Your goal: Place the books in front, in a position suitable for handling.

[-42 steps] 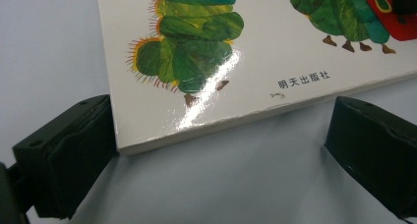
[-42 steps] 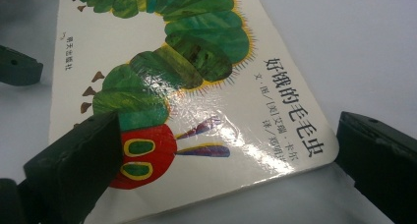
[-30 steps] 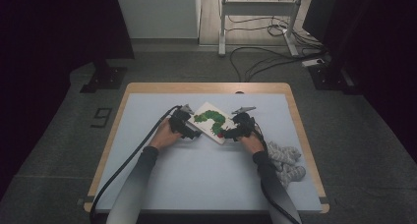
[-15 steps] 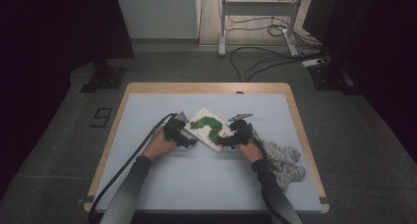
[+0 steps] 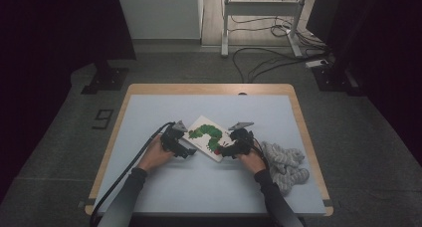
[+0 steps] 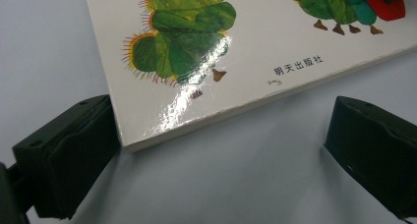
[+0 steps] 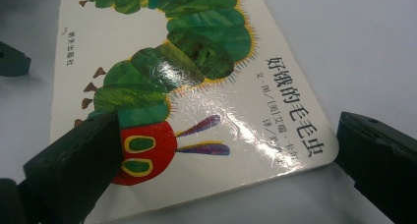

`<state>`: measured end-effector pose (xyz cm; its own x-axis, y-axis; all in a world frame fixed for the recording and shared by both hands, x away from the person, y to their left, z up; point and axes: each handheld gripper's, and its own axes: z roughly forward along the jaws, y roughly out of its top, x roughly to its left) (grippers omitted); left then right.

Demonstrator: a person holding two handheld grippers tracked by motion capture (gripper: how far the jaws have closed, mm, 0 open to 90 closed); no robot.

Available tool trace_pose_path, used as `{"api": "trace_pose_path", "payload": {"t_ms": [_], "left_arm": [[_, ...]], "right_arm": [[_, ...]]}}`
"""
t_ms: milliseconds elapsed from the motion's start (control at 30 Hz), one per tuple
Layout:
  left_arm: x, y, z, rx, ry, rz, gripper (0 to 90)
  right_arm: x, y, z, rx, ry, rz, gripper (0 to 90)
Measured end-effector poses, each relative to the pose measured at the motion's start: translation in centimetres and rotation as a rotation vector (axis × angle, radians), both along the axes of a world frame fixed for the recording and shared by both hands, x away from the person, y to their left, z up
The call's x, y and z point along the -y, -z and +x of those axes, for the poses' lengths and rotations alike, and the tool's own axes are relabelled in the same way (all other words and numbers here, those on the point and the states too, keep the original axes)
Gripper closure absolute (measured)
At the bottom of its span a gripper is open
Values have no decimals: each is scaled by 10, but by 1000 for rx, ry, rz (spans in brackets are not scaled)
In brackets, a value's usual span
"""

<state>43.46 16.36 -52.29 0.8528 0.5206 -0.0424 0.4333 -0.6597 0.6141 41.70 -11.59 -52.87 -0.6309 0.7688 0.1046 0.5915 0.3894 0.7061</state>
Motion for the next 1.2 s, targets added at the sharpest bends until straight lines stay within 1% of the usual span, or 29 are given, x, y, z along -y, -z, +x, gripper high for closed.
{"api": "trace_pose_path", "payload": {"t_ms": [33, 67, 167, 200, 333, 367, 433, 467, 500, 533, 567, 600, 633, 667, 700, 733, 767, 800, 833, 967, 1000, 1067, 1167, 1200], "left_arm": [[-1, 0, -5, -1, -1, 4, 0], [-1, 0, -5, -1, -1, 4, 0], [-5, 0, -13, -3, 1, -7, 0], [-7, 0, -18, -5, 2, -10, 0], [-9, -1, -26, -8, 8, -2, 0], [-10, -1, -32, -8, 7, 0, 0], [-13, -1, -38, -9, 9, -4, 0], [-13, -1, -38, -9, 9, -4, 0], [-15, 0, -44, -10, 7, -12, 0], [-16, 0, -48, -9, 7, -14, 0], [-16, 0, -48, -9, 7, -14, 0], [-18, 1, -55, -3, 6, -20, 0], [-18, 1, -58, -1, 6, -20, 0], [-18, 1, -58, -1, 6, -20, 0], [-20, 1, -65, 2, 8, -21, 0], [-20, 1, -65, 2, 8, -21, 0], [-21, 1, -72, 0, 11, -17, 0], [-21, 1, -72, 0, 11, -17, 0], [-21, 1, -75, -3, 10, -18, 0], [-22, 0, -87, -9, 17, -13, 0], [-23, 0, -89, -10, 19, -9, 0], [-22, -2, -91, -8, 37, 19, 0], [-26, -6, -91, -18, 69, 56, 0], [-28, -7, -92, 0, 71, 81, 0]], "right_arm": [[-1, 0, -4, 1, -9, -2, 0], [-2, 0, -6, 0, -9, -2, 0], [-3, 0, -13, 6, -18, 0, 0], [-3, 1, -15, 6, -23, 3, 0], [-4, 1, -22, 12, -34, 4, 0], [-5, 1, -27, 12, -40, 9, 0], [-6, 2, -32, 14, -48, 11, 0], [-6, 2, -34, 16, -53, 11, 0], [-7, 2, -37, 17, -58, 10, 0], [-7, 2, -39, 20, -60, 12, 0], [-7, 2, -41, 20, -68, 11, 0], [-8, 2, -44, 20, -70, 13, 0], [-8, 2, -46, 21, -74, 11, 0], [-8, 2, -46, 21, -74, 11, 0], [-8, 2, -51, 20, -82, 11, 0], [-8, 2, -51, 20, -82, 11, 0], [-9, 2, -56, 19, -88, 14, 0], [-9, 2, -56, 19, -88, 14, 0], [-10, 2, -62, 17, -90, 10, 0], [-10, 2, -71, 18, -98, 8, 0], [-10, 2, -74, 19, -100, 12, 0], [-10, 2, -77, 22, -103, 15, 0], [-9, 2, -78, 24, -108, 14, 0], [-8, 1, -78, 29, -107, 14, 7]]}}
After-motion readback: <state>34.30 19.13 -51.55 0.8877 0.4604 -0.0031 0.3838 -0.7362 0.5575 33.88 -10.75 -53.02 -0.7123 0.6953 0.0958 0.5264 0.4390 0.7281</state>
